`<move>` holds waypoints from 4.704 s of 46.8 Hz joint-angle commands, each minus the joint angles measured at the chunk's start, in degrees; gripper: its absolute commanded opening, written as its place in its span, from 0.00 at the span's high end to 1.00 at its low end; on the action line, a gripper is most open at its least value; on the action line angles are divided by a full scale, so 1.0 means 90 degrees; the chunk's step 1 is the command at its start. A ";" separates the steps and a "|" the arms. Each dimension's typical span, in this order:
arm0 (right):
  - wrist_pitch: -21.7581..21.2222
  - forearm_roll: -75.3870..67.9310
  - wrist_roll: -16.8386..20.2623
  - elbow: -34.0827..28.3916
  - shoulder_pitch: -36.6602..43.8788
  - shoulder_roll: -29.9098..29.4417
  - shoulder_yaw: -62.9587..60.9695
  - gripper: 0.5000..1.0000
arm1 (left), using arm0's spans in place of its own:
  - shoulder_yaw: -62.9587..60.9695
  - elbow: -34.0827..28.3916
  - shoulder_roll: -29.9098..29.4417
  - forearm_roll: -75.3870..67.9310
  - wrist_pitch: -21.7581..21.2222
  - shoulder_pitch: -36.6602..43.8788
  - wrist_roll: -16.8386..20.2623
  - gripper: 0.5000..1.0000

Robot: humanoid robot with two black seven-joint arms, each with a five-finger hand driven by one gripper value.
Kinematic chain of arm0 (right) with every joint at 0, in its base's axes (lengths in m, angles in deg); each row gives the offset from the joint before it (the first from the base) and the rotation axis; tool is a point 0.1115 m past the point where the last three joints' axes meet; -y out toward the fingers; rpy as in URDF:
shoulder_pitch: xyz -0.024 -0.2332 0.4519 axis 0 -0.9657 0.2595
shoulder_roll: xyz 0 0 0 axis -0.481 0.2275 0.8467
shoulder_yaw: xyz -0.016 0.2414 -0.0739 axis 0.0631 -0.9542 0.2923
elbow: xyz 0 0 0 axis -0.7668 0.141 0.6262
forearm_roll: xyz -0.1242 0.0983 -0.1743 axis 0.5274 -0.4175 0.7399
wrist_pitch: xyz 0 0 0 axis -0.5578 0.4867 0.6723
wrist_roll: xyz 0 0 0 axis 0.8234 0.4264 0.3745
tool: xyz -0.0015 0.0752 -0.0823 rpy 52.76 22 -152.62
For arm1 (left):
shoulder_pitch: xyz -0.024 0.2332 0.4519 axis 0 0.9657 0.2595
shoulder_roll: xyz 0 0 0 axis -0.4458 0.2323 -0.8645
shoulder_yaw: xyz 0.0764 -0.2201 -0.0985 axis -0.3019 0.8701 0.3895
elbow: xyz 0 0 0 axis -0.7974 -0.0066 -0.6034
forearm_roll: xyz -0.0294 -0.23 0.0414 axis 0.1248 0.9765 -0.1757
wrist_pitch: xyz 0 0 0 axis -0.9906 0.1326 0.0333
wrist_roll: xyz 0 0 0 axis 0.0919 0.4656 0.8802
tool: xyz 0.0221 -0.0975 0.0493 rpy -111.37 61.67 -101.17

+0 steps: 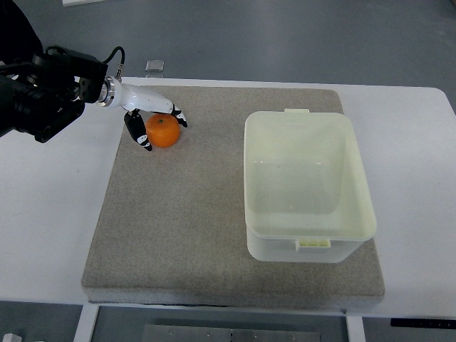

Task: Put orange in box with left hand
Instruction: 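Lower the left hand around the orange and close the fingers, then lift the orange up off the mat with the left hand, then carry the orange with the left hand over the plastic box, then lower the orange into the box and open the left hand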

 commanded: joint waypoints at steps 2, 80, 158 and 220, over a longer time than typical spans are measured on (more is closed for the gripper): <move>0.0000 0.0000 0.0000 0.0000 0.0000 0.0000 -0.0009 0.14 | 0.0006 0.0001 0.0000 0.0009 -0.0001 0.0000 0.0000 0.42; 0.0000 0.0000 0.0000 0.0000 0.0000 0.0000 0.0001 0.14 | 0.0289 -0.0907 0.0000 0.4725 0.0097 -0.0508 0.0000 1.00; 0.0000 0.0000 0.0000 0.0000 0.0000 0.0000 -0.0009 0.14 | 0.1491 0.2286 0.0654 0.5078 0.0468 -0.0157 0.0000 1.00; 0.0000 0.0000 0.0000 0.0000 0.0000 0.0000 0.0001 0.14 | 0.1881 0.2569 0.0927 0.3778 -0.0069 0.0273 0.0000 0.30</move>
